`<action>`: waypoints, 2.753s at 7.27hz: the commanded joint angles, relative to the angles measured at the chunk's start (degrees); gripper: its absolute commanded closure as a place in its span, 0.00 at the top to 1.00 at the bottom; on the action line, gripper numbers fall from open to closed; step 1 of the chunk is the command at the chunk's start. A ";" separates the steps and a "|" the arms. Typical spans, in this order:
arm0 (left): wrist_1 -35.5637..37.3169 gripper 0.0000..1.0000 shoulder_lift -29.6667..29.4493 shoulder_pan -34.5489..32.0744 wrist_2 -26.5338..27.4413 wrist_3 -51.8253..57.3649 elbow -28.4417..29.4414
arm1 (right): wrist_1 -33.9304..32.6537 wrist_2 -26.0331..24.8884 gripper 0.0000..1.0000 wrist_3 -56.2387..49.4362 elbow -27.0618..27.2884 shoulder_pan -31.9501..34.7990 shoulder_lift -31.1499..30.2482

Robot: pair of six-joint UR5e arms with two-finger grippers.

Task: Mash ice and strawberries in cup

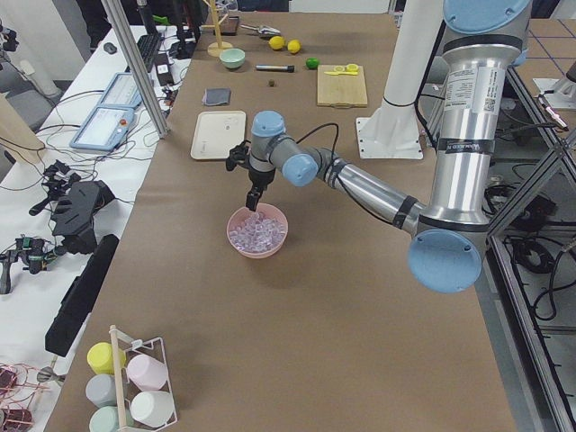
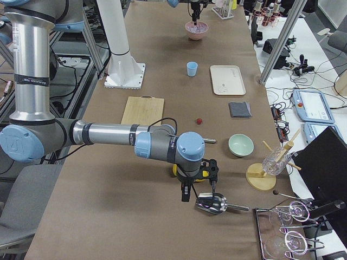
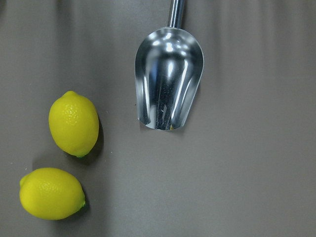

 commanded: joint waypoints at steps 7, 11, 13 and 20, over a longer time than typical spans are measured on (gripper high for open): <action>-2.86 0.97 2.23 4.91 0.41 -13.53 0.38 | 0.00 -0.33 1.00 -0.09 0.79 0.00 -0.44; -2.86 0.91 2.66 5.79 0.42 -13.44 0.21 | 0.00 -0.33 1.00 -0.09 0.97 0.00 -0.88; -2.95 0.91 2.58 6.14 0.50 -13.35 0.21 | 0.00 -0.33 1.00 0.00 0.97 0.00 -0.88; -2.95 0.90 2.58 6.50 0.59 -12.82 0.91 | 0.00 -0.42 1.00 -0.09 1.15 0.00 -0.96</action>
